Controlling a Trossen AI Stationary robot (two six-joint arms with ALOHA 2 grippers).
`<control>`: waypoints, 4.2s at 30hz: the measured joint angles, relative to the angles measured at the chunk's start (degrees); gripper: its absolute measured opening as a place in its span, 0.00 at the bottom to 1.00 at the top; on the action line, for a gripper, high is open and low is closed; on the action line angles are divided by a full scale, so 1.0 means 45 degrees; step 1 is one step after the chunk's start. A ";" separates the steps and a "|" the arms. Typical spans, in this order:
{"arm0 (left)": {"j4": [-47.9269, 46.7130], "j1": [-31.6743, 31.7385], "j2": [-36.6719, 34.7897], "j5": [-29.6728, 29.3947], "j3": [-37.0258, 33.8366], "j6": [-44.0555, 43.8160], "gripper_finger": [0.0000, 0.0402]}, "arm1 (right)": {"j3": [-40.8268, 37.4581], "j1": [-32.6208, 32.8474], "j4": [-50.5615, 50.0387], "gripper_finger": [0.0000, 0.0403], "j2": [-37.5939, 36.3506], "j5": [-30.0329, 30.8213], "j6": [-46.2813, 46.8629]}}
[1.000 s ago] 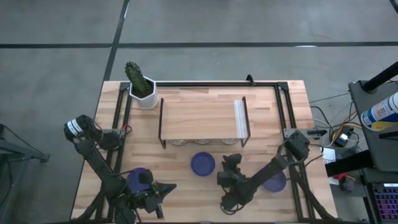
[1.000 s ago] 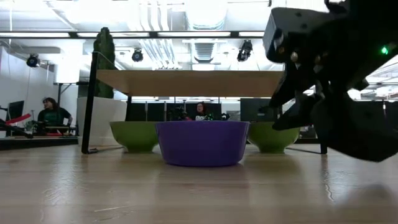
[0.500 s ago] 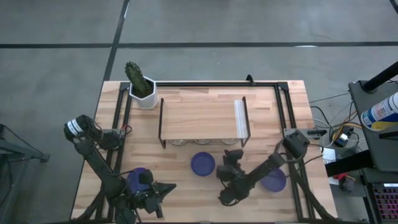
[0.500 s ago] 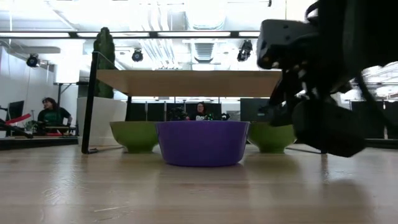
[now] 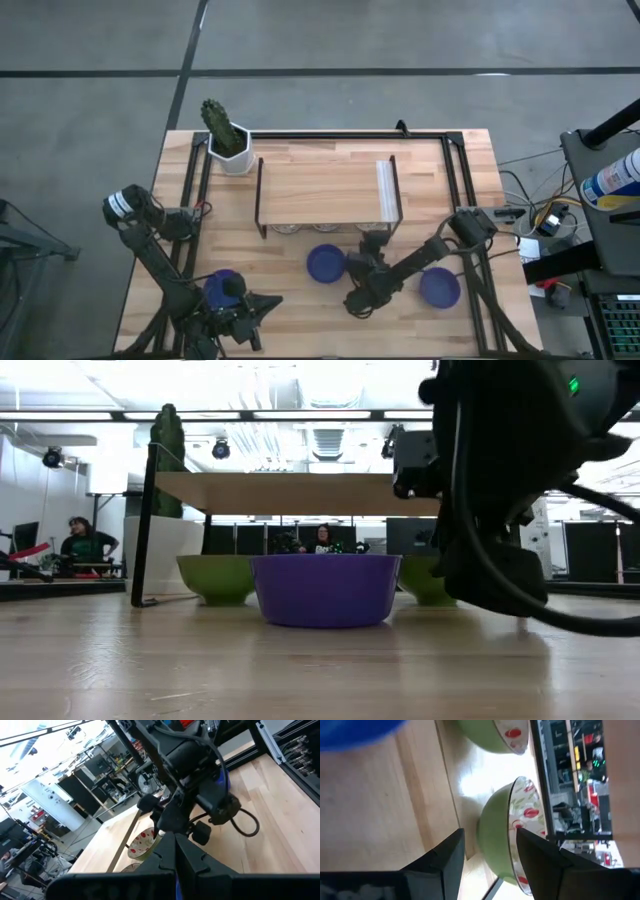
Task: Pick & Place Mini bowls
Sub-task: Put the right red and white bowl on the shelf
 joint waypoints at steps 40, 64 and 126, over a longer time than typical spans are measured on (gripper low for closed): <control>0.0007 -0.0058 -0.0005 0.0000 0.0000 0.0005 0.00 | -0.0543 -0.0636 -0.0007 0.03 -0.0029 -0.0252 0.0035; 0.0012 -0.0053 -0.0005 -0.0002 0.0000 0.0061 0.00 | 0.2528 0.1482 -0.0427 0.02 -0.0015 -0.3549 -0.1765; 0.0011 -0.0073 -0.0005 0.0390 0.0005 -0.0129 0.00 | 0.9794 0.0636 -0.4356 0.02 -0.1748 -0.2064 -0.3980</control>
